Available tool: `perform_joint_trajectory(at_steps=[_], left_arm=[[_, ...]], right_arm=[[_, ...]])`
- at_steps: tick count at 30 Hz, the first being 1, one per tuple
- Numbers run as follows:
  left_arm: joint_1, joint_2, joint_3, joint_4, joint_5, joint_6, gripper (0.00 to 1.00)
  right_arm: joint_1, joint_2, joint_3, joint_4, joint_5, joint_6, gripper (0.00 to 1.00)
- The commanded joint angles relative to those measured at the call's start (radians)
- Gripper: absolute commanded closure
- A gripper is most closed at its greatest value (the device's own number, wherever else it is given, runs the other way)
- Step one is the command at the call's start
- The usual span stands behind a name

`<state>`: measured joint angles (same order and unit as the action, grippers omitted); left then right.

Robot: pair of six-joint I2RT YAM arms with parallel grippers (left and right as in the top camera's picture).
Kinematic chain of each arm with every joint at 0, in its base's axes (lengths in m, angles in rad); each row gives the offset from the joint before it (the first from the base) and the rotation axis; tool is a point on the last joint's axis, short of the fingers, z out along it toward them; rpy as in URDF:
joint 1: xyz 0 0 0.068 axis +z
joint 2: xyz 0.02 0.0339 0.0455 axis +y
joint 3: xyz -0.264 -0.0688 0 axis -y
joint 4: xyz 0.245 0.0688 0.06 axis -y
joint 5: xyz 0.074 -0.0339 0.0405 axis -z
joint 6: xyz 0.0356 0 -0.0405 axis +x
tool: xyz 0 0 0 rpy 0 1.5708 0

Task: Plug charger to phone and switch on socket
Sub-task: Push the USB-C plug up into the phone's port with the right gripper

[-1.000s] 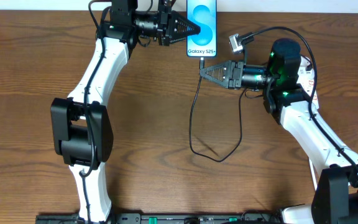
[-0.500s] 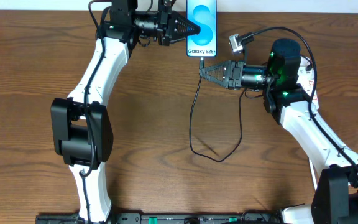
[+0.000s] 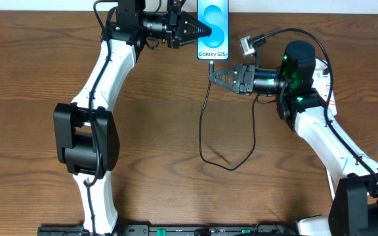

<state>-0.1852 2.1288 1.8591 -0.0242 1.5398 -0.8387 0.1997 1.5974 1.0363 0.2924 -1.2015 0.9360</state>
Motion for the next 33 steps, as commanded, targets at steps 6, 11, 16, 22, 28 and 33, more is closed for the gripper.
perform_joint_trajectory(at_steps=[6, 11, 16, 22, 28, 33], left_arm=[[-0.002, -0.048, 0.011, 0.011, 0.032, -0.002, 0.93], [-0.002, -0.048, 0.011, 0.011, 0.032, -0.002, 0.93], [-0.002, -0.048, 0.011, 0.011, 0.032, -0.002, 0.93], [-0.002, -0.048, 0.011, 0.011, 0.032, -0.002, 0.93], [-0.002, -0.048, 0.011, 0.011, 0.032, -0.001, 0.93], [-0.002, -0.048, 0.011, 0.011, 0.032, -0.001, 0.93]], right_arm=[[0.002, 0.005, -0.003, 0.002, 0.006, 0.010, 0.99], [-0.005, 0.005, -0.003, 0.003, 0.006, 0.010, 0.99], [-0.010, 0.005, -0.003, 0.002, 0.006, 0.010, 0.99], [-0.010, 0.005, -0.003, 0.002, 0.006, 0.010, 0.99], [-0.011, 0.005, -0.003, -0.016, 0.006, 0.010, 0.99], [-0.011, 0.005, -0.003, -0.015, 0.006, 0.011, 0.99]])
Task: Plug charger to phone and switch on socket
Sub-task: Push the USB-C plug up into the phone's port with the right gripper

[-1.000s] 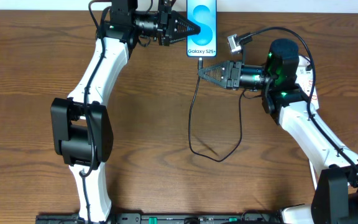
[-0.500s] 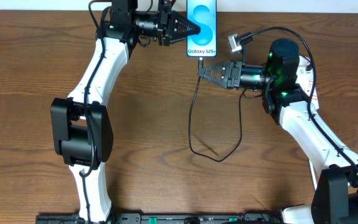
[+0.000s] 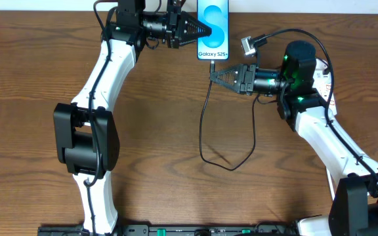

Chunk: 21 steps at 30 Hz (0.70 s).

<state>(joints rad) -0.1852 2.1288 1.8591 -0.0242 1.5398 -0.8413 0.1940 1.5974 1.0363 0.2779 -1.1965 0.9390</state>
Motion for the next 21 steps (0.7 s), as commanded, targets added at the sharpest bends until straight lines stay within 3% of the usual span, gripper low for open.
perform_joint_trajectory(at_steps=[1, 21], left_arm=[[-0.003, -0.048, 0.011, 0.011, 0.032, 0.002, 0.93], [-0.002, -0.048, 0.011, 0.011, 0.032, 0.024, 0.93]], right_arm=[[-0.005, 0.005, -0.003, 0.000, 0.002, 0.007, 0.99], [-0.005, 0.005, -0.003, 0.011, 0.001, 0.008, 0.99]])
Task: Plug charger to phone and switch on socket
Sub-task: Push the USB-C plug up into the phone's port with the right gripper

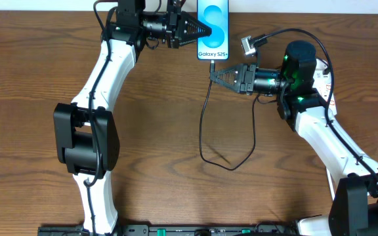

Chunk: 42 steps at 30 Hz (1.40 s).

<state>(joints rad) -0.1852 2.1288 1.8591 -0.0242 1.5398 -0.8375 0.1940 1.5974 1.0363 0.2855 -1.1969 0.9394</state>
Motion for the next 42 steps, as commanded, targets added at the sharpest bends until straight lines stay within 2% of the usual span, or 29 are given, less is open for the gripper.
perform_joint_trajectory(at_steps=[1, 42], left_arm=[[-0.002, -0.048, 0.011, 0.011, 0.032, 0.021, 0.93], [-0.021, -0.048, 0.010, 0.011, 0.032, 0.047, 0.93]], right_arm=[[-0.005, 0.005, -0.003, 0.003, 0.002, 0.007, 0.99], [-0.027, 0.005, -0.003, 0.018, 0.018, 0.032, 0.99]])
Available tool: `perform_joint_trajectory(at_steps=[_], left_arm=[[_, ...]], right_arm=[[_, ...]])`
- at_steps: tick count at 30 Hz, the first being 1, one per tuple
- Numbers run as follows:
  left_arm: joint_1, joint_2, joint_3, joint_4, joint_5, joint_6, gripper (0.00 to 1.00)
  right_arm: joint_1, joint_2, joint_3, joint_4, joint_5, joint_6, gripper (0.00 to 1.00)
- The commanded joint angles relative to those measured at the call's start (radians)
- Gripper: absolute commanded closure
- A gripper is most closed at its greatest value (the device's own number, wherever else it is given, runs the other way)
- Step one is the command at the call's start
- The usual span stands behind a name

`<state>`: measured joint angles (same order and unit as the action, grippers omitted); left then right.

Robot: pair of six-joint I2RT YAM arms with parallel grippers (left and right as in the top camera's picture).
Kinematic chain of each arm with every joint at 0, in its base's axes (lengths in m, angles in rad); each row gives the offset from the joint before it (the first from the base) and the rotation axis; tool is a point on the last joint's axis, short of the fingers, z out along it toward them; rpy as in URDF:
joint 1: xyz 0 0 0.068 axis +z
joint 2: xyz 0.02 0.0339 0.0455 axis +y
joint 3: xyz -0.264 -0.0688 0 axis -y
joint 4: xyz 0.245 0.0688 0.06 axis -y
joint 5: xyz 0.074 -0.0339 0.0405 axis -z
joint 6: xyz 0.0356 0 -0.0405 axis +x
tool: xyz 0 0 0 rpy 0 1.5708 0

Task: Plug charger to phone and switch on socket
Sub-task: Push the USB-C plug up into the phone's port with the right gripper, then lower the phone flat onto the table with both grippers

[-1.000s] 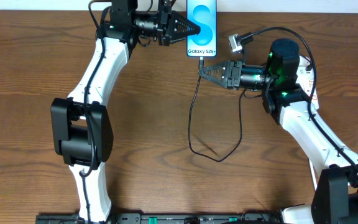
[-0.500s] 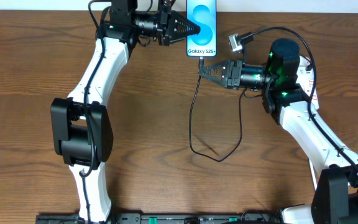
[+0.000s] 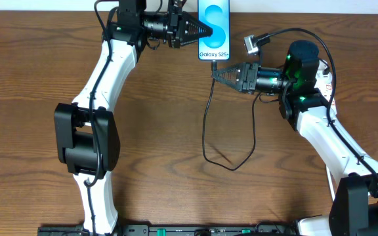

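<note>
The phone [image 3: 216,19] lies screen up at the table's far edge, its "Galaxy S25+" lettering at the near end. My left gripper [image 3: 207,29] is shut, its tips resting on the phone's left side. The black charger cable [image 3: 205,124] runs up to a plug [image 3: 214,64] right at the phone's bottom edge. My right gripper [image 3: 216,73] is shut on the cable just under that plug. Whether the plug is seated cannot be told. The cable's other end, a grey USB connector [image 3: 250,44], lies loose beside the right arm. No socket shows clearly.
The cable loops down to mid-table [image 3: 228,165] and back up under the right wrist. A white object [image 3: 325,73] is mostly hidden behind the right arm. The arm bases stand along the near edge.
The phone, the plug and my right gripper have all shifted a few pixels to the right, and the cable loop moved with them. Both grippers remain shut.
At every earlier moment my left gripper rested shut on the phone's left side and my right gripper held the plug just under the phone's bottom edge, edging slightly closer. Now the plug touches that edge and the phone has slid slightly right.
</note>
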<state>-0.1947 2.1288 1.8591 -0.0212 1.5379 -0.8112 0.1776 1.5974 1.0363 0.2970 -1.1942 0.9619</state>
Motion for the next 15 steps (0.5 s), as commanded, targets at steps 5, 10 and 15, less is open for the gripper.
perform_joint_trajectory(at_steps=[5, 10, 15], left_arm=[[-0.011, -0.048, 0.011, 0.008, 0.034, 0.021, 0.93], [-0.011, -0.048, 0.011, 0.008, 0.034, 0.021, 0.93], [-0.002, -0.047, 0.010, 0.008, 0.032, 0.021, 0.93]], right_arm=[[-0.011, 0.005, -0.003, 0.010, 0.033, 0.010, 0.99], [-0.016, 0.005, -0.003, 0.010, 0.033, 0.010, 0.92], [-0.016, 0.005, -0.003, 0.009, 0.028, 0.009, 0.67]])
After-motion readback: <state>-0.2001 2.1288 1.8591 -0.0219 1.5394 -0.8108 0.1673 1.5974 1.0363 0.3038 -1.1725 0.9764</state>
